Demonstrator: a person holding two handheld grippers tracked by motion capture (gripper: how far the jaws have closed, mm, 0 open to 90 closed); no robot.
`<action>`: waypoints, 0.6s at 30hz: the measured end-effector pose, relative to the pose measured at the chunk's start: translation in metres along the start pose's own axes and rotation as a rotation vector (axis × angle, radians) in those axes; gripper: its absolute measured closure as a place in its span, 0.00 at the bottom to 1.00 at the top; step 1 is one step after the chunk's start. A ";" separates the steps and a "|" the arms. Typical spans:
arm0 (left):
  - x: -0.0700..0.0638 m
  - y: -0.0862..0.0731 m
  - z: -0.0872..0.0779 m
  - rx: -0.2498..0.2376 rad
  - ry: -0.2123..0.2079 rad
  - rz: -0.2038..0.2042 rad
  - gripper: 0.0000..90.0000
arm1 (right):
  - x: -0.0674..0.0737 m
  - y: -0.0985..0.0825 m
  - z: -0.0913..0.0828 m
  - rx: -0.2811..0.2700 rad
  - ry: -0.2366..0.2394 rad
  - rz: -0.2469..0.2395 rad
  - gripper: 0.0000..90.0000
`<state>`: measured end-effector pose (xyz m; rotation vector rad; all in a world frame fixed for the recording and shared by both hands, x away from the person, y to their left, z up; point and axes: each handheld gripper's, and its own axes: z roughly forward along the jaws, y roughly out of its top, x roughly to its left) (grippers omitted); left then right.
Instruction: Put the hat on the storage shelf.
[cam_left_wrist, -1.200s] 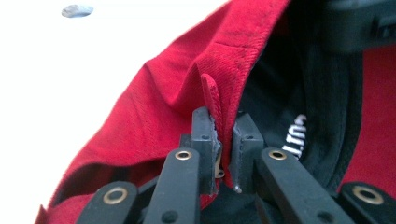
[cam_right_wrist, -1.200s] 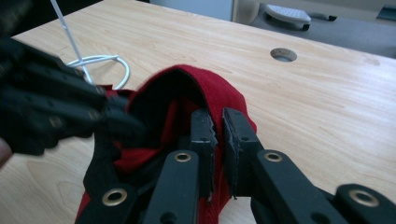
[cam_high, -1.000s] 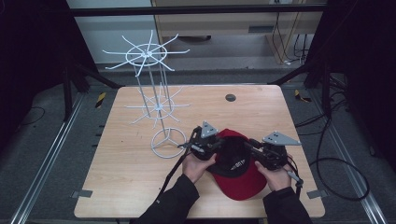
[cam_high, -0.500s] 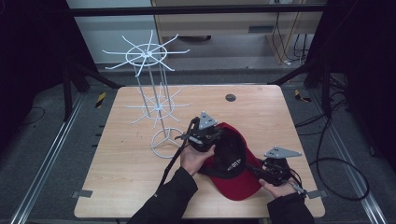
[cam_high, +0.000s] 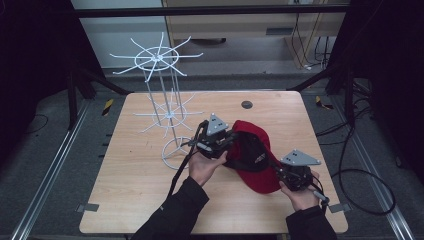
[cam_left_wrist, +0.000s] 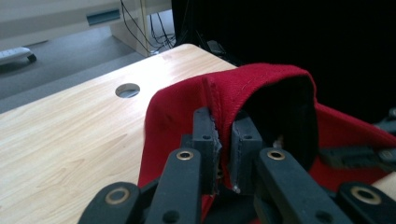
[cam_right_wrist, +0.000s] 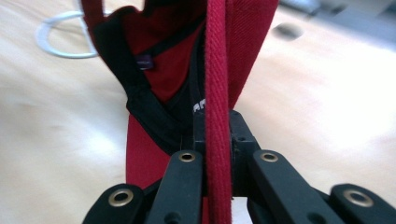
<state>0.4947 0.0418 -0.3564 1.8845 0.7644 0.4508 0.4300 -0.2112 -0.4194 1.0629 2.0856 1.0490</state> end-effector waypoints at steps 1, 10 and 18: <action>0.000 0.000 -0.001 -0.003 0.000 0.003 0.92 | 0.001 0.001 0.000 -0.007 -0.029 -0.025 0.95; 0.006 -0.020 -0.006 0.046 0.009 0.001 0.92 | 0.004 0.002 0.002 -0.043 -0.096 -0.117 0.94; 0.011 -0.037 -0.019 0.062 0.007 0.000 0.92 | 0.010 -0.004 -0.005 -0.084 -0.022 -0.068 0.85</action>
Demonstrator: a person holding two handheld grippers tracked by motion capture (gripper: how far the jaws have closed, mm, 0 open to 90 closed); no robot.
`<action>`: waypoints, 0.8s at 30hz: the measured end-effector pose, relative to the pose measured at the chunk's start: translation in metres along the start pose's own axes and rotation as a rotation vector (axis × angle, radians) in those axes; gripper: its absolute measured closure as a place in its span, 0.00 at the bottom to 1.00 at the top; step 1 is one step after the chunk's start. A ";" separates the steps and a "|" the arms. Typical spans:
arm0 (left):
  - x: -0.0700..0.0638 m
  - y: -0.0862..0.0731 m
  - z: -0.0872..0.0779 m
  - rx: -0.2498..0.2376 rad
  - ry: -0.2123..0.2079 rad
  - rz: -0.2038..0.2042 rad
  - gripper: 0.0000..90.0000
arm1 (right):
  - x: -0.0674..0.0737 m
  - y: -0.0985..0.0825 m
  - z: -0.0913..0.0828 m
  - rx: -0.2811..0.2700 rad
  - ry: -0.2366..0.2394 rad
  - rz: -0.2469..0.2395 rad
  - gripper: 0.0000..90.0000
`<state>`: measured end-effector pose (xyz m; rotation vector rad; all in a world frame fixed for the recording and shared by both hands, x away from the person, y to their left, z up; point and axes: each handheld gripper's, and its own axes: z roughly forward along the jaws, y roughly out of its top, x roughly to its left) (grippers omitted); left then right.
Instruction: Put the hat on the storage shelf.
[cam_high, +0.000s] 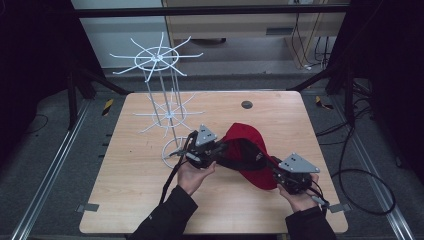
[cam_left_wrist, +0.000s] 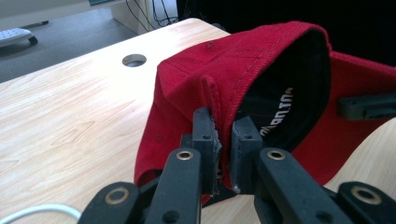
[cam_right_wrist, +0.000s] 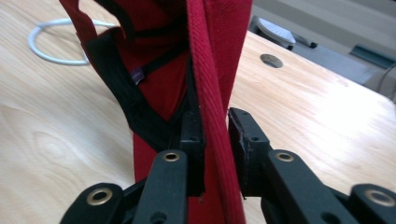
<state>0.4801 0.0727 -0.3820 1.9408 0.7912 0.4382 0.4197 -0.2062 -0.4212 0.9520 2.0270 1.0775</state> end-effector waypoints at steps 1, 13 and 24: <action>0.000 -0.002 -0.001 0.003 0.001 -0.007 0.92 | 0.001 0.000 -0.001 -0.002 0.002 0.004 0.84; 0.010 -0.007 -0.008 -0.010 0.022 -0.019 0.92 | -0.002 -0.013 0.009 0.071 0.056 0.042 0.89; 0.008 -0.011 -0.004 0.026 0.027 0.005 0.92 | -0.005 -0.007 0.005 0.023 -0.052 -0.058 0.90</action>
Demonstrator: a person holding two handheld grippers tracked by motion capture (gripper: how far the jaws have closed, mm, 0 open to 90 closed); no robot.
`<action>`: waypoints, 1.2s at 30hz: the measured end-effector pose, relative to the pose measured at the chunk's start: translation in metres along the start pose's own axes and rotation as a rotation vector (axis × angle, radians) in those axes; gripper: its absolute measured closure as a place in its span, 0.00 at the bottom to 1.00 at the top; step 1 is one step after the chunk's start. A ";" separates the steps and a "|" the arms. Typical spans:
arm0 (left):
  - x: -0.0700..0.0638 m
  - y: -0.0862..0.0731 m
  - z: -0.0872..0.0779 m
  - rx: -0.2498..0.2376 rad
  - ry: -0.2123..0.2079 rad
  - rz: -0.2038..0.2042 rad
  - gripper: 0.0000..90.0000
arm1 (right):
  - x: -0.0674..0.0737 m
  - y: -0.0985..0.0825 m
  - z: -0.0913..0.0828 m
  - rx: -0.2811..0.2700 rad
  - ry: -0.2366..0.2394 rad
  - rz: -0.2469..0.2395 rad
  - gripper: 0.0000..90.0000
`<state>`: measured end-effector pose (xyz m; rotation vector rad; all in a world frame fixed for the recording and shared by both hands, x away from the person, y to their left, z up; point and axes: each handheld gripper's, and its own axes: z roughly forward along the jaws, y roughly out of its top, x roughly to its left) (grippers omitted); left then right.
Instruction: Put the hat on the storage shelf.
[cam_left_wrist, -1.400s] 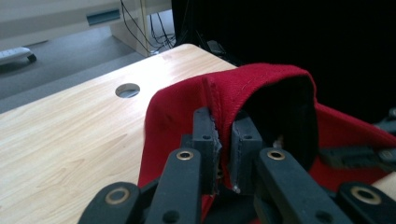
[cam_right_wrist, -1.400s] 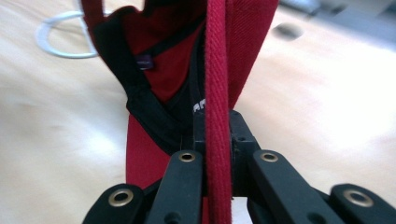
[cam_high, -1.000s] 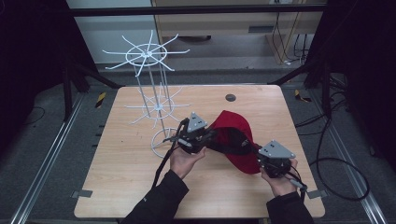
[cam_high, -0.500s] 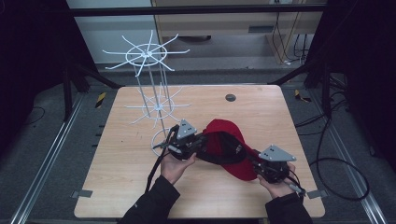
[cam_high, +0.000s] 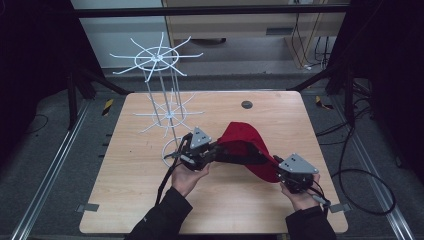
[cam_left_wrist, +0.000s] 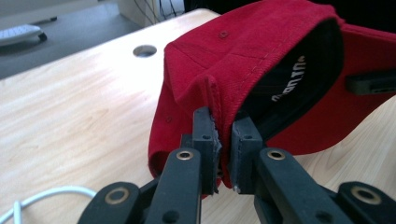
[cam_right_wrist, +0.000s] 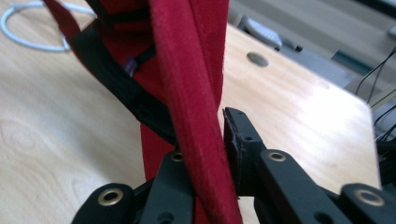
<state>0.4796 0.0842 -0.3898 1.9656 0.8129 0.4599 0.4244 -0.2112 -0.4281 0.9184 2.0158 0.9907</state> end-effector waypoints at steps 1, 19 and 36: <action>0.001 -0.003 0.001 0.005 -0.002 -0.007 0.92 | 0.000 -0.002 0.001 0.006 0.010 0.000 0.89; 0.009 -0.029 -0.015 0.063 0.008 0.007 0.92 | 0.012 0.004 -0.019 -0.057 0.253 0.229 0.54; 0.011 -0.050 -0.021 0.112 -0.003 0.012 0.92 | 0.025 0.017 -0.027 -0.056 0.407 0.260 0.51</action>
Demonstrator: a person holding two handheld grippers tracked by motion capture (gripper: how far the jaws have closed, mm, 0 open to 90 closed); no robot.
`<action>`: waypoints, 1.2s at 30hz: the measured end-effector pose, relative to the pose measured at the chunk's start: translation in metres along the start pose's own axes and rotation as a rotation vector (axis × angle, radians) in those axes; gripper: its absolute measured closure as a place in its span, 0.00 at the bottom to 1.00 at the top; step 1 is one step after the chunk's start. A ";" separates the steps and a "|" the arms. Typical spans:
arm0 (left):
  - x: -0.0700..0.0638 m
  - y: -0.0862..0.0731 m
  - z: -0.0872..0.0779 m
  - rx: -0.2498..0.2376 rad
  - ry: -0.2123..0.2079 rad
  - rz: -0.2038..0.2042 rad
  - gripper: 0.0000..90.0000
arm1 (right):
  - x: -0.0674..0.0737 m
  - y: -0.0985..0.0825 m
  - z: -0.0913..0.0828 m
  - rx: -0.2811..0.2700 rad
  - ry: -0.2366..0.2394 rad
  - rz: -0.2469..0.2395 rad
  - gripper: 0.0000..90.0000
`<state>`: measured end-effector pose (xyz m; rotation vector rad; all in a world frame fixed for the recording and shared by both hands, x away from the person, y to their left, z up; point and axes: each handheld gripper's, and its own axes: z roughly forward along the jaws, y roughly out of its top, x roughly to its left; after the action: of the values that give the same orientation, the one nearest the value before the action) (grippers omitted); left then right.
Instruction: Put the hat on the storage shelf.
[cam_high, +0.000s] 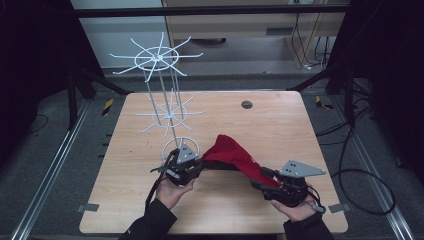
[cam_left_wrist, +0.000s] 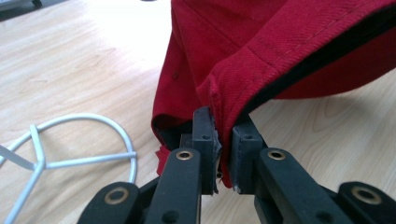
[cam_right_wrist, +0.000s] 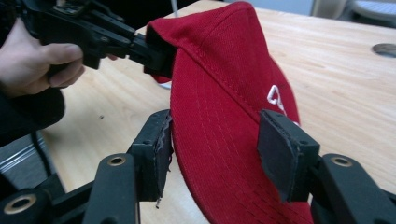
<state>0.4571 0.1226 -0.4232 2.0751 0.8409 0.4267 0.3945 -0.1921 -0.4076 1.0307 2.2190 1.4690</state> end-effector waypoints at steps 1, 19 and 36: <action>0.000 -0.002 0.000 0.001 -0.001 0.000 0.92 | 0.001 0.000 0.000 0.005 0.001 -0.009 0.51; 0.002 -0.025 -0.010 0.036 -0.007 0.004 0.92 | 0.017 -0.006 0.011 0.086 0.080 0.013 0.74; -0.003 -0.050 -0.007 0.102 0.042 0.074 0.72 | 0.010 -0.041 0.042 0.196 -0.013 -0.020 0.86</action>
<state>0.4308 0.1458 -0.4590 2.2041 0.8272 0.4774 0.3952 -0.1653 -0.4610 1.0688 2.3938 1.2525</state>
